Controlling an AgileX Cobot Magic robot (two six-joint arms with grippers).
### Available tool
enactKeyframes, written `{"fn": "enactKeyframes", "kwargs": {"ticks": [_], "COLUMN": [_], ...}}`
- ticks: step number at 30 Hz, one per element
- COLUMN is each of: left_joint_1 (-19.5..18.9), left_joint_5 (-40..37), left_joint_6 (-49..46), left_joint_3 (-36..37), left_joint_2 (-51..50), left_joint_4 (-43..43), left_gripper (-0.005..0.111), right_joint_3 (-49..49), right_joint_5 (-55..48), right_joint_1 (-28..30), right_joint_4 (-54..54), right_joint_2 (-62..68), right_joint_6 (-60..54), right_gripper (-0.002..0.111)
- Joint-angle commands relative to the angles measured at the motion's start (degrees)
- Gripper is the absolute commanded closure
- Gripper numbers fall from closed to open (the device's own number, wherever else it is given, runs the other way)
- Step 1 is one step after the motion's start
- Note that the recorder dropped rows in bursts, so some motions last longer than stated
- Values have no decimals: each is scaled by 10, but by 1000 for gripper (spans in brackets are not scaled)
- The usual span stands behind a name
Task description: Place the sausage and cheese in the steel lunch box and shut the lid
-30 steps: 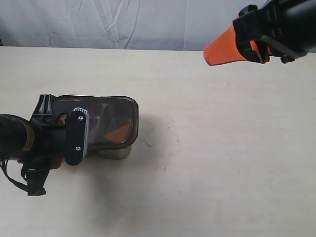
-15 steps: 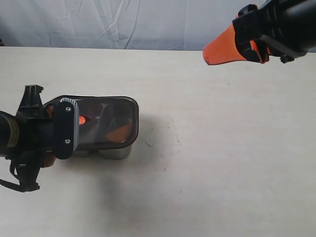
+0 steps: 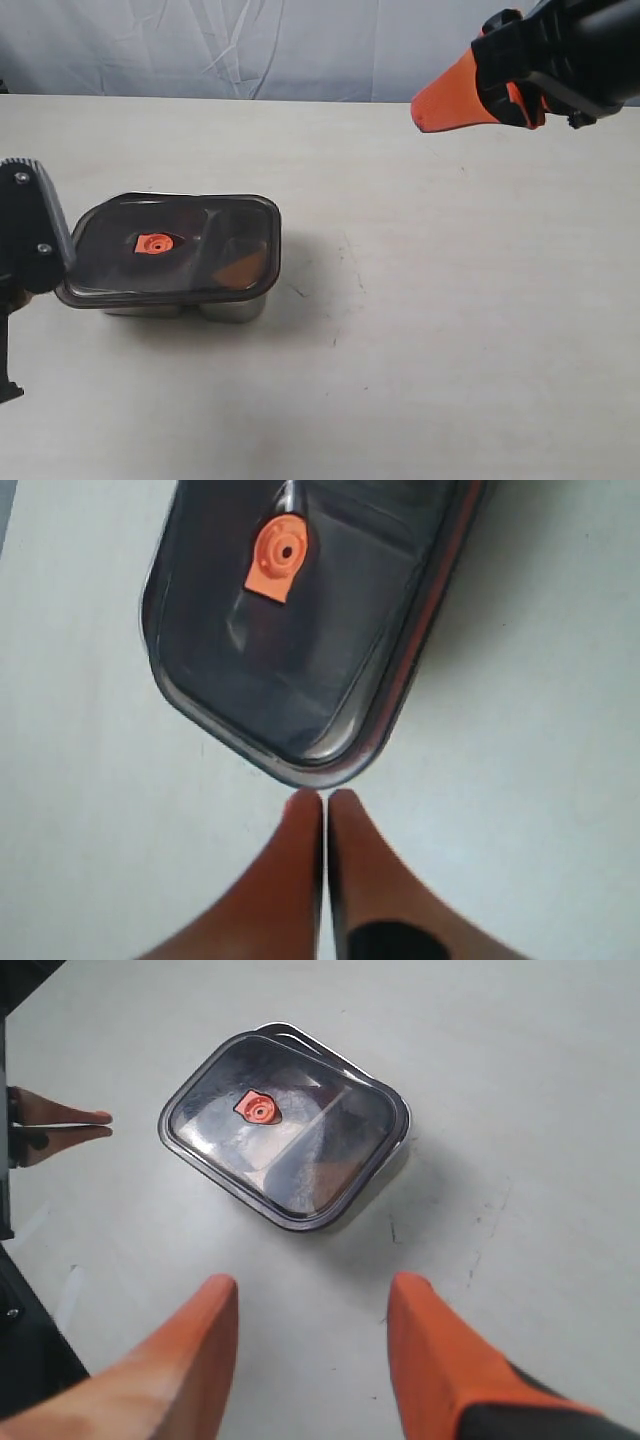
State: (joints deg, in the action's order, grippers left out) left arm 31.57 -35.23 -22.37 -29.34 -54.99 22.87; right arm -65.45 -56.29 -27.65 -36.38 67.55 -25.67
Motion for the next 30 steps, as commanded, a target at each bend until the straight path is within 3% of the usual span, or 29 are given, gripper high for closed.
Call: {"fn": "enactKeyframes", "kwargs": {"ticks": [1,7,15,24,30], "left_joint_1": [0,0,-2,-91,-114], "left_joint_5": [-41,-68,-123,-102,-103], "left_joint_6": [106,112,198,224,224], "left_joint_3": [3,3,-26,-76,-99], "left_joint_2": [31,-1,-98,-189,-223], "left_joint_4": [-32,-92,-93,-118,-141], "left_gripper": [106,107,107,107,107], "right_joint_3": [1,1,1,1,1], "right_joint_5": [-2,-2,-5,-2,2], "right_joint_1": [2,2,2,2,2], "right_joint_4": [-4,-6,-8,-8,-8], "right_joint_2": [-4,-4,-4,-4,-4], "right_joint_6": [-4,-4,-4,-4,-4], "right_gripper": [62,62,62,62,62]}}
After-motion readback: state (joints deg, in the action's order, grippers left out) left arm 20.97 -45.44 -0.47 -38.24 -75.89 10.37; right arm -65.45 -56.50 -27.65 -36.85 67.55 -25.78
